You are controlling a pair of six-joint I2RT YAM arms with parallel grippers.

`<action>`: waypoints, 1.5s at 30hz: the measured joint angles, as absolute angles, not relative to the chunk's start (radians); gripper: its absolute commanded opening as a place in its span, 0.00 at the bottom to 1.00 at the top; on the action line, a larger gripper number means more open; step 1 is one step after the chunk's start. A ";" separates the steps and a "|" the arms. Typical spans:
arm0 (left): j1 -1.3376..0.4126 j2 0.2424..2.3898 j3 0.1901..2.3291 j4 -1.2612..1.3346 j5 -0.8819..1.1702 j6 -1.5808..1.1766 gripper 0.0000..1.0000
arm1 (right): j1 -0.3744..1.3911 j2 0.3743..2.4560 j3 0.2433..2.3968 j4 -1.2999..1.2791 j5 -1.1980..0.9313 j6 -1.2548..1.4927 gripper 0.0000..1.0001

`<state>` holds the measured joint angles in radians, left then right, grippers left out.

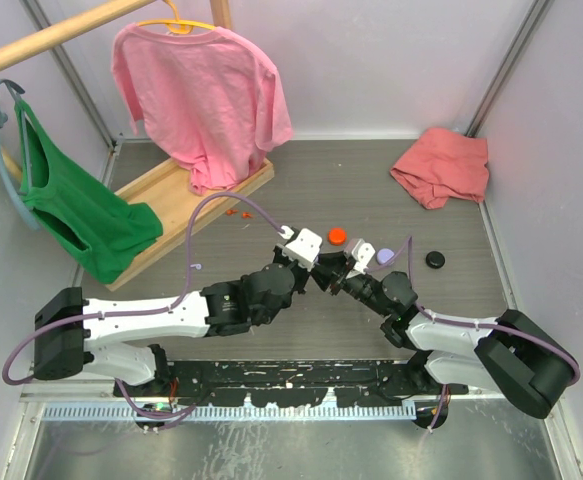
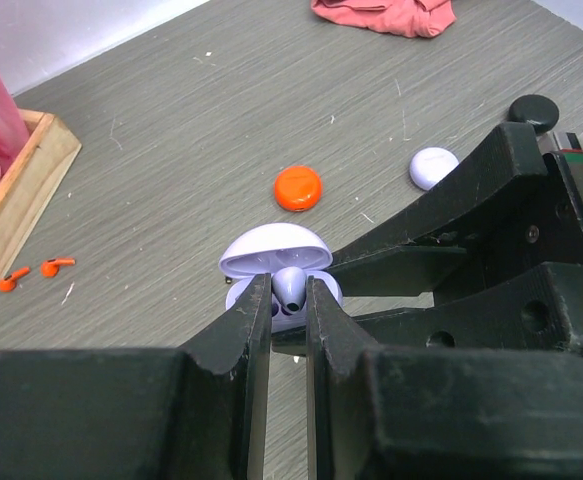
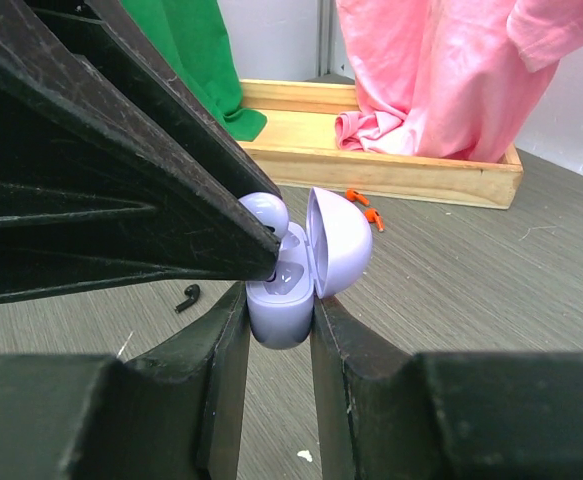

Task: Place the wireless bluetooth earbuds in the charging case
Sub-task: Place the earbud in the charging case.

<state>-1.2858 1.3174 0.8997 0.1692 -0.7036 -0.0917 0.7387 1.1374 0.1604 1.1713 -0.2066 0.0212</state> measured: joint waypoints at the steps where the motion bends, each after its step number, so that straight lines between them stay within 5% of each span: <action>1: -1.287 1.318 0.900 0.169 -0.705 -0.092 0.03 | 0.739 1.137 0.160 1.171 -0.207 0.021 0.01; 45: -1.290 1.357 1.029 -0.051 -0.774 -0.390 0.39 | 0.738 1.153 0.147 1.255 -0.175 0.034 0.01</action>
<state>-1.2900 1.3575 1.0290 -0.0509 -0.7738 -0.3904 0.7376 1.1530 0.1474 1.2549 -0.1749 0.0341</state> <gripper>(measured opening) 0.347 0.331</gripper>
